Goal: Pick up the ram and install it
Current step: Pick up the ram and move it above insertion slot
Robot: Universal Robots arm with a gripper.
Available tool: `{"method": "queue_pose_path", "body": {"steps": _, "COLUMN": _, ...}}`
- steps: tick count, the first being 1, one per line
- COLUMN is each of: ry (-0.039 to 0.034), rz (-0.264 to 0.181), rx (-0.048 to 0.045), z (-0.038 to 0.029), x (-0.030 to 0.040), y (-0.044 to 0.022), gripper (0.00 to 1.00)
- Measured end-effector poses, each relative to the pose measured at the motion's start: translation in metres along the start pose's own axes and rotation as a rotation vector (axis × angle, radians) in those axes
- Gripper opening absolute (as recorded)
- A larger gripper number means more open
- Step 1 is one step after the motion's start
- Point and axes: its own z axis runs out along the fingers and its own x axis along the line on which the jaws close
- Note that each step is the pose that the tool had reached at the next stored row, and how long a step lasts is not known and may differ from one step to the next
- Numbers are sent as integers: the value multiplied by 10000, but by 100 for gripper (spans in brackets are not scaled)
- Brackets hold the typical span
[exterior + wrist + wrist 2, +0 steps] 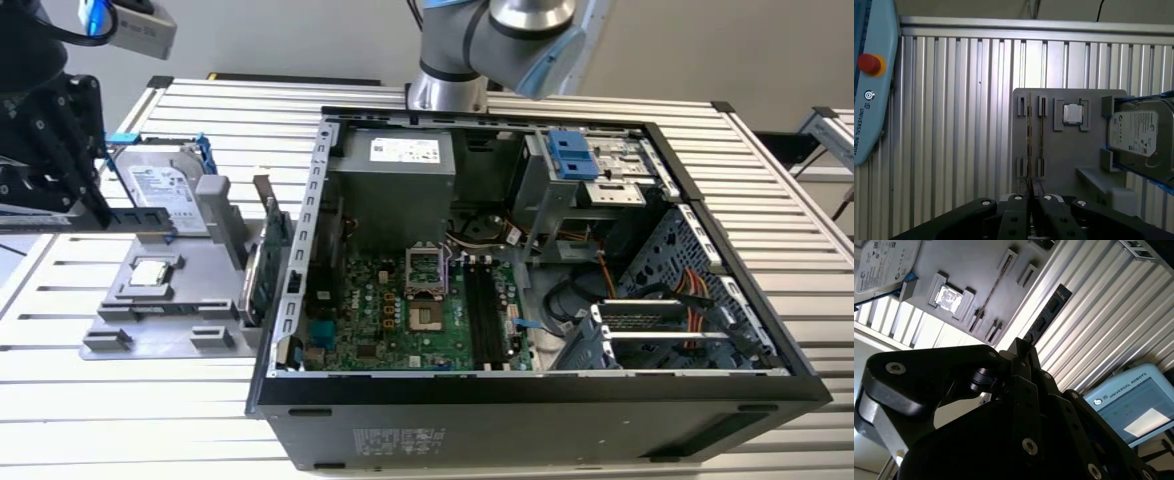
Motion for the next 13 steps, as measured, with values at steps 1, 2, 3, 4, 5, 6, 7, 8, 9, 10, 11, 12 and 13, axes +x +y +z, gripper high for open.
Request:
{"method": "queue_pose_path", "body": {"steps": 1, "ry": 0, "rz": -1, "rx": 1, "z": 0, "x": 0, "y": -15, "gripper": 0}}
{"method": "queue_pose_path", "body": {"steps": 2, "ry": 0, "rz": -1, "rx": 1, "z": 0, "x": 0, "y": -31, "gripper": 0}}
{"method": "queue_pose_path", "body": {"steps": 3, "ry": 1, "rz": -1, "rx": 1, "z": -1, "x": 0, "y": -47, "gripper": 0}}
{"method": "queue_pose_path", "body": {"steps": 4, "ry": 2, "rz": 0, "rx": 1, "z": -2, "x": 0, "y": -63, "gripper": 0}}
{"method": "queue_pose_path", "body": {"steps": 5, "ry": 3, "rz": -1, "rx": 0, "z": -3, "x": 0, "y": -79, "gripper": 0}}
{"method": "queue_pose_path", "body": {"steps": 6, "ry": 3, "rz": -1, "rx": 1, "z": -3, "x": 0, "y": -96, "gripper": 0}}
{"method": "queue_pose_path", "body": {"steps": 7, "ry": 4, "rz": -1, "rx": 1, "z": -3, "x": 1, "y": -111, "gripper": 0}}
{"method": "queue_pose_path", "body": {"steps": 8, "ry": 4, "rz": -1, "rx": 1, "z": -3, "x": 0, "y": -128, "gripper": 0}}
{"method": "queue_pose_path", "body": {"steps": 9, "ry": 5, "rz": -1, "rx": 1, "z": -4, "x": 0, "y": -145, "gripper": 0}}
{"method": "queue_pose_path", "body": {"steps": 10, "ry": 5, "rz": 0, "rx": 1, "z": -5, "x": 0, "y": -161, "gripper": 0}}
{"method": "queue_pose_path", "body": {"steps": 11, "ry": 6, "rz": -1, "rx": 1, "z": -5, "x": 0, "y": -178, "gripper": 0}}
{"method": "queue_pose_path", "body": {"steps": 12, "ry": 7, "rz": 0, "rx": 1, "z": -6, "x": 1, "y": -193, "gripper": 0}}
{"method": "queue_pose_path", "body": {"steps": 13, "ry": 7, "rz": 0, "rx": 1, "z": -6, "x": 1, "y": -210, "gripper": 0}}
